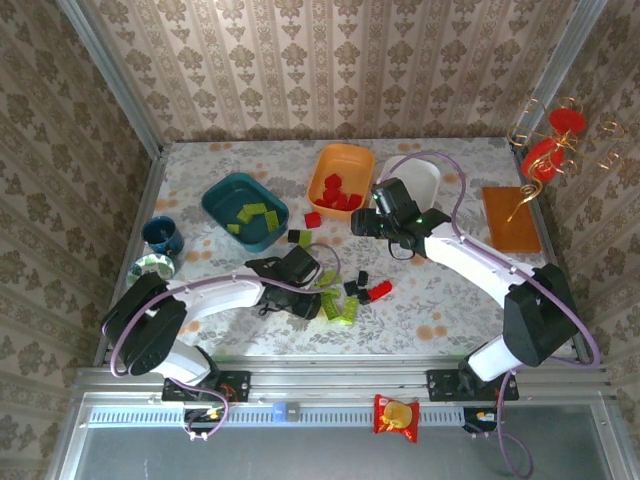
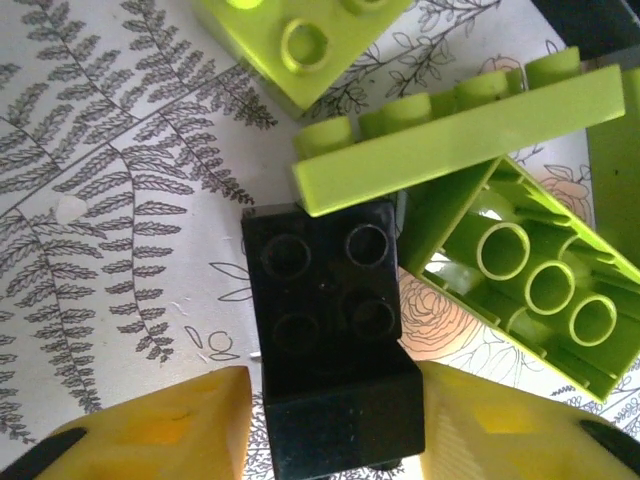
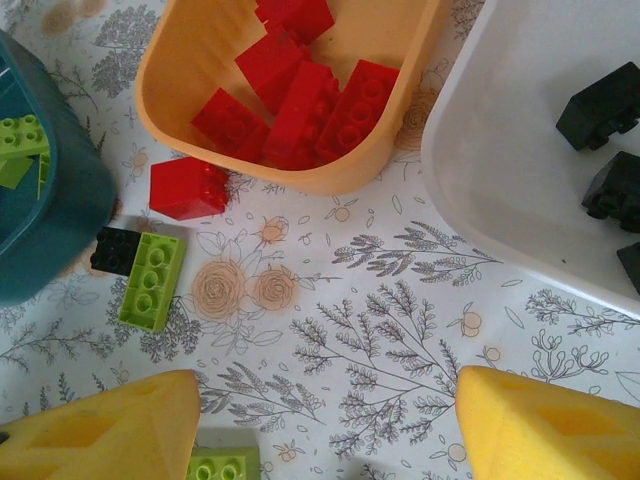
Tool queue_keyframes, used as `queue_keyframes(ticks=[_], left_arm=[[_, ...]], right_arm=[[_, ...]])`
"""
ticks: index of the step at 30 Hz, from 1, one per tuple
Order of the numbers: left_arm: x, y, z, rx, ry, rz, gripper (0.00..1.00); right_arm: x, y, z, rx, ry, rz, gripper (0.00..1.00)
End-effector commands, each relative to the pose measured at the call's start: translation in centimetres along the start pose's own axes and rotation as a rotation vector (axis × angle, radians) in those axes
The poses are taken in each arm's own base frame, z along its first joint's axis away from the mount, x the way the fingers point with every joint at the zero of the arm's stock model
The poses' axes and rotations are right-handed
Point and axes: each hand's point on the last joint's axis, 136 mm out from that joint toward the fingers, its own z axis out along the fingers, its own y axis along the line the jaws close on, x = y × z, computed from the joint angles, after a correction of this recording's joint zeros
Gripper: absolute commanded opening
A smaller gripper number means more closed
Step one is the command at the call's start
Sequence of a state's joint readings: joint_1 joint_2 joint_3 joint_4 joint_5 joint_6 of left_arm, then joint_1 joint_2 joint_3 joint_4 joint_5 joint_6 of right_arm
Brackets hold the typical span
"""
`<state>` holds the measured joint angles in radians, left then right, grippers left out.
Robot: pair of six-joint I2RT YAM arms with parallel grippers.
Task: Sort the legos into containers by color
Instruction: Pick up the lego from the middle-left of the table.
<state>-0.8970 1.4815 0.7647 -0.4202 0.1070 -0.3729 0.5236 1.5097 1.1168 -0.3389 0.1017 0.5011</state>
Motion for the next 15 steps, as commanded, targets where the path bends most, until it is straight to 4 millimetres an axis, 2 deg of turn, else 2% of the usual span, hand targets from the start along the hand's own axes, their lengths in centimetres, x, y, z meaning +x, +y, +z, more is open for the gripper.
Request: queue_keyframes(ticks=[1,4,6,9,12,14,15], left_arm=[[-0.7,-0.2,-0.6,-0.011,-0.020,0.022,0.38],[-1.0,-0.3,-1.5,-0.011,-0.044,0.014,0.31],[-1.7,-0.4,-2.8,-0.008,-0.092,0.002,0.31],[-3.7,-0.8,-5.4,0.009,-0.196,-0.009,0.31],[-7.7,-1.3,-7.7,0.054,-0.327,-0.022,0.32],[-11.2,-1.9,-8.5,0.099,-0.401,-0.029,0.31],[-12.9,-2.2,-8.8,0.115,-0.431,-0.023,0.31]], right_arm=[[-0.7,-0.8,-1.0,0.022,-0.040,0.017,0.70],[-0.7,-1.0,-1.1,0.025,-0.044,0.023,0.70],[-0.7,-1.1,-1.0,0.025,-0.043,0.027,0.70],[-0.4,-1.5,-1.2,0.035,-0.046,0.034,0.70],[0.0,-2.6,-1.5,0.058,-0.064,0.062,0.70],[0.7,-3.7,-1.6,0.094,-0.068,0.089,0.70],[0.4,-4.1,-2.5,0.099,-0.095,0.107,0.70]])
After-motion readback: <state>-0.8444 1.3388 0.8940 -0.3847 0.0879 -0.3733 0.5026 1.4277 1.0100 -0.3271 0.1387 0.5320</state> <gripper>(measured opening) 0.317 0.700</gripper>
